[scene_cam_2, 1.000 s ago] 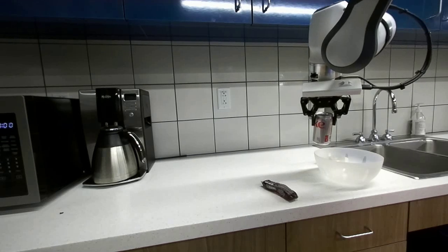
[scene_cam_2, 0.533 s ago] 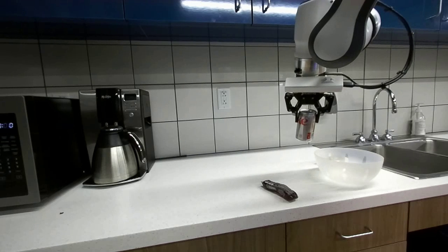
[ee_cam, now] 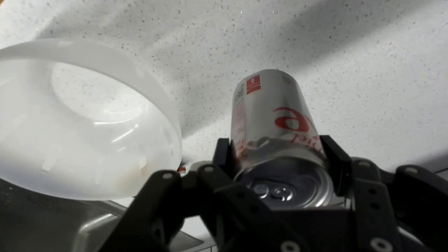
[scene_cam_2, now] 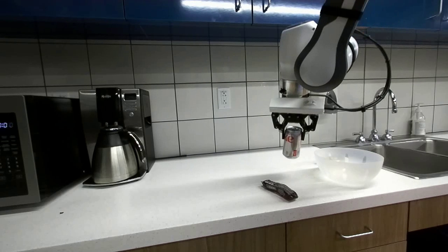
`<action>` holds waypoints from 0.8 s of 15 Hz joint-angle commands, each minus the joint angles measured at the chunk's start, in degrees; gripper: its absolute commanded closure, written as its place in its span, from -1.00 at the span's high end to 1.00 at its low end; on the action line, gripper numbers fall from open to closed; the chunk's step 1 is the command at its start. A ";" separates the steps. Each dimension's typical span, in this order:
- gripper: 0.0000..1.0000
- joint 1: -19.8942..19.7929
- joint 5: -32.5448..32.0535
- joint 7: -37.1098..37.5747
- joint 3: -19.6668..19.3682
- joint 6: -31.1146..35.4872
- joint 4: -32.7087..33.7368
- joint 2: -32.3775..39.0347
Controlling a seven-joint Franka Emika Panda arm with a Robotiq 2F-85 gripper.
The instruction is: Remove the can from the bowl
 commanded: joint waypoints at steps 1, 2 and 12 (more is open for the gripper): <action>-0.21 -0.18 1.53 1.06 0.43 3.51 4.78 7.63; -0.21 -0.43 2.39 0.70 0.68 4.28 5.82 9.57; 0.94 -3.08 9.90 -2.54 4.33 3.32 15.55 19.51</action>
